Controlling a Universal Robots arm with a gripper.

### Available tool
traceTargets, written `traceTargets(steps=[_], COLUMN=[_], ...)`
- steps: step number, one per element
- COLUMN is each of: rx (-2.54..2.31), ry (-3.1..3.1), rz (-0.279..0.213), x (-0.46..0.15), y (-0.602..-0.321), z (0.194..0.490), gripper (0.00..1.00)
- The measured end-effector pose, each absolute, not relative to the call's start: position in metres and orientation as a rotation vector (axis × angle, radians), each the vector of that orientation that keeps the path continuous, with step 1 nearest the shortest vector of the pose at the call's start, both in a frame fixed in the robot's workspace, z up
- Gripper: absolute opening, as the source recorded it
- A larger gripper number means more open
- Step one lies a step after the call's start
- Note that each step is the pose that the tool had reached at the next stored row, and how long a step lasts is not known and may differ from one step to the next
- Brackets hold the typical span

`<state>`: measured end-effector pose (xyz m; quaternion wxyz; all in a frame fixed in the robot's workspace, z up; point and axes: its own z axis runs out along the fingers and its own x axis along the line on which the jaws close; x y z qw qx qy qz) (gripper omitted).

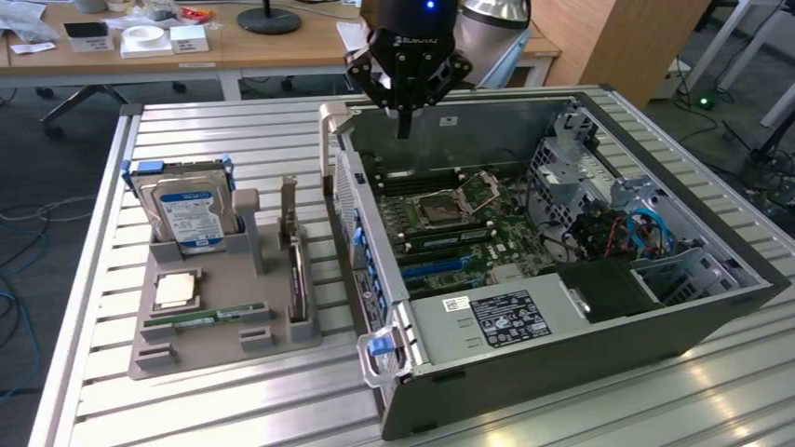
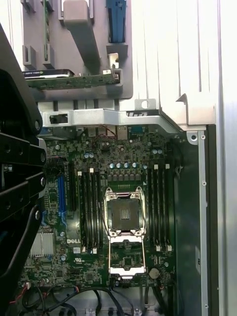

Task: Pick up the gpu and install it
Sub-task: 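Reach for the gpu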

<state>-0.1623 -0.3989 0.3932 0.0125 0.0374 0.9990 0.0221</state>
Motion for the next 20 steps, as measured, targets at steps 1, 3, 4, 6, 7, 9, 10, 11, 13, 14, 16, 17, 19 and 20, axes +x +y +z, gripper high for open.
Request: traceTargets(steps=[1, 3, 4, 6, 7, 9, 10, 11, 13, 14, 16, 17, 19, 20], rx=[0.117, 0.117, 0.117, 0.117, 0.117, 0.117, 0.117, 0.117, 0.117, 0.117, 0.117, 0.117, 0.117, 0.117], ry=[3.114, 3.114, 3.114, 3.114, 3.114, 3.114, 3.114, 3.114, 3.114, 3.114, 3.114, 3.114, 3.114, 3.114], rz=[0.069, 0.069, 0.069, 0.069, 0.069, 0.069, 0.069, 0.069, 0.069, 0.069, 0.069, 0.069, 0.069, 0.069], x=[-0.163, -0.165, -0.166, -0.168, -0.169, -0.17, -0.171, -0.172, -0.173, -0.173, -0.175, -0.175, -0.176, -0.177], y=[-0.399, -0.399, -0.399, -0.399, -0.399, -0.399, -0.399, -0.399, -0.399, -0.399, -0.399, -0.399, -0.399, -0.399], z=[0.393, 0.393, 0.393, 0.393, 0.393, 0.393, 0.393, 0.393, 0.393, 0.393, 0.393, 0.393, 0.393, 0.393], gripper=[0.11, 0.11, 0.11, 0.11, 0.11, 0.11, 0.11, 0.11, 0.11, 0.11, 0.11, 0.11, 0.11, 0.11])
